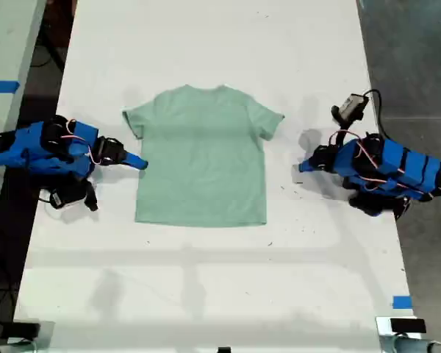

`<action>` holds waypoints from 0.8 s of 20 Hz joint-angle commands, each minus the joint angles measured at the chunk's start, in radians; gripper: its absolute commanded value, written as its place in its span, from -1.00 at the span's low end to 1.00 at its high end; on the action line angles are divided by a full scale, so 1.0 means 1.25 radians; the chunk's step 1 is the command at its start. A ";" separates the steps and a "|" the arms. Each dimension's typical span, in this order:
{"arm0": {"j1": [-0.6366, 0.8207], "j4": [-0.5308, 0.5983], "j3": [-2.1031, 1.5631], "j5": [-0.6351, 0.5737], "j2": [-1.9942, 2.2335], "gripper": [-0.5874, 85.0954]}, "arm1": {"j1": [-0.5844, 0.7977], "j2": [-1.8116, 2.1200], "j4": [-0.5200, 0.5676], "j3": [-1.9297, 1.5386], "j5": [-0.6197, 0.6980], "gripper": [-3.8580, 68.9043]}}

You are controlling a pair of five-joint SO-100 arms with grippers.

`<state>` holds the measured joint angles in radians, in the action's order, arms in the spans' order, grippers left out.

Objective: Fold t shirt

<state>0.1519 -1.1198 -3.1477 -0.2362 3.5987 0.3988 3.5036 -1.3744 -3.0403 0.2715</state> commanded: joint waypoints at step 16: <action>0.001 0.011 0.020 0.009 0.006 -0.94 | 0.199 -0.820 -0.097 0.918 0.180 -0.54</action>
<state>0.1519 -1.1198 -3.1477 -0.2362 3.5987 0.5783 2.8072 -1.4634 -2.2657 0.4126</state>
